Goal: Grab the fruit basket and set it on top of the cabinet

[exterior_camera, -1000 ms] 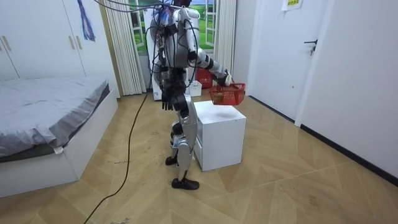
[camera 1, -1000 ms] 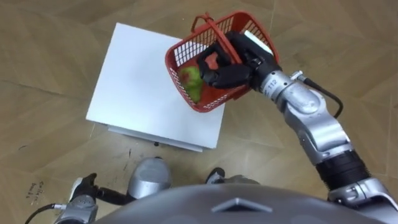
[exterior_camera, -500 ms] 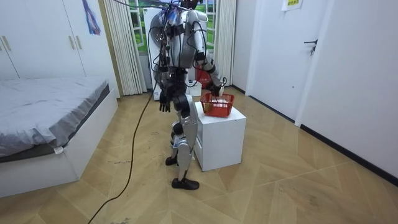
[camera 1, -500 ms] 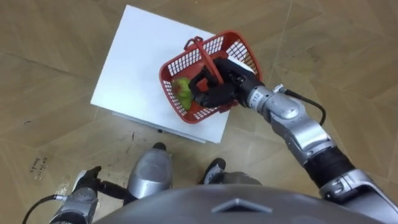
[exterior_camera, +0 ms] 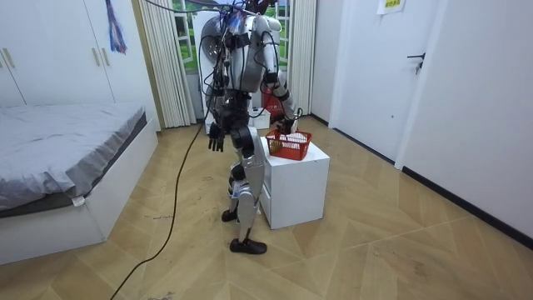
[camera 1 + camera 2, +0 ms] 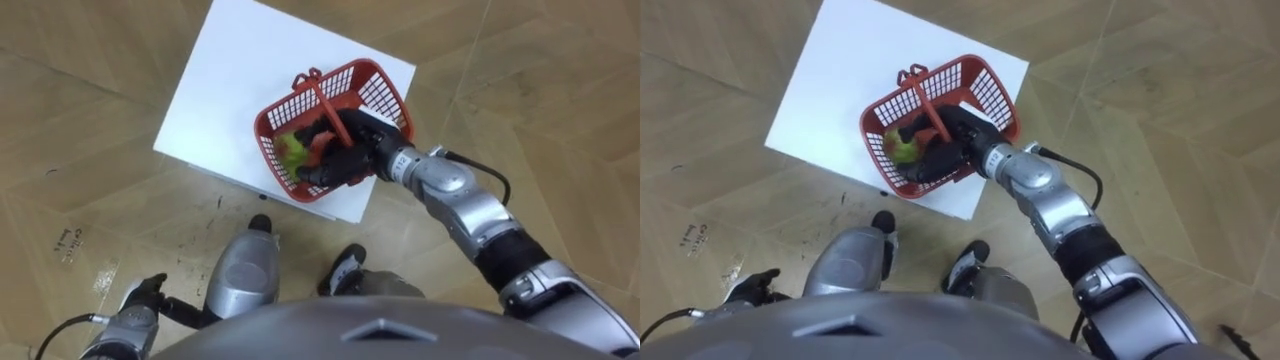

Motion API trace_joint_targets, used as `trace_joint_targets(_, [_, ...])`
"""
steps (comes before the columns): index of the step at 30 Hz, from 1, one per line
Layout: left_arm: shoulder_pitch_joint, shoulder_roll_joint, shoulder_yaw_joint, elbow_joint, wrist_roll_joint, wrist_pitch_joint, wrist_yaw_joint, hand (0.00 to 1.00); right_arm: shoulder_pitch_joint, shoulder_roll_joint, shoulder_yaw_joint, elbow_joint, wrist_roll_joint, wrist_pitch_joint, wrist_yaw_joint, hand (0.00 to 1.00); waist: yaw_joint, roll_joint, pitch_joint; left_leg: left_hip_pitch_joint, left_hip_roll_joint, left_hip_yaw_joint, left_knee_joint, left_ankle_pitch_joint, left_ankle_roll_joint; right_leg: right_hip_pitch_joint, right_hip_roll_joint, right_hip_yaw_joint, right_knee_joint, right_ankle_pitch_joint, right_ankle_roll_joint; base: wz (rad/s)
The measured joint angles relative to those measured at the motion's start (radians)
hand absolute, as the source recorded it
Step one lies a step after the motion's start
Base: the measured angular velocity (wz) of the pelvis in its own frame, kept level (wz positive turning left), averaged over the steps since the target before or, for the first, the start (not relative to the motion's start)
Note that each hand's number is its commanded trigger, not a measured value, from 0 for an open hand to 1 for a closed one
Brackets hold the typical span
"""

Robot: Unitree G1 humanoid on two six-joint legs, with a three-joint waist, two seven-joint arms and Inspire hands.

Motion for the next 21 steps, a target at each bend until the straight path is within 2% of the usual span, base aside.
trace_joint_targets(3, [0.000, 0.000, 0.000, 0.000, 0.000, 0.000, -0.010, 0.00, -0.007, 0.000, -0.001, 0.001, 0.012, 0.000, -0.016, 0.00, -0.001, 0.003, 0.0027, -0.002, 0.000, -0.001, -0.002, 0.000, 0.000, -0.001, -0.001, -0.003, 0.000, 0.000, 0.000, 0.01])
trace_joint_targets(14, [-0.009, 0.002, 0.001, 0.000, 0.000, 0.001, -0.010, 0.00, -0.006, -0.001, -0.006, -0.001, 0.007, 0.000, -0.025, 0.00, -0.004, 0.004, 0.0035, -0.012, 0.000, -0.004, -0.001, 0.000, 0.000, -0.007, -0.001, -0.006, 0.000, 0.000, 0.000, 0.01])
trace_joint_targets(21, [-0.045, 0.002, 0.002, -0.011, 0.001, 0.000, 0.021, 0.00, 0.015, -0.027, -0.013, -0.082, 0.004, -0.003, -0.082, 0.00, -0.010, 0.004, 0.0026, -0.002, 0.001, 0.010, 0.001, 0.000, 0.000, -0.008, -0.001, 0.009, 0.003, 0.000, 0.000, -0.06])
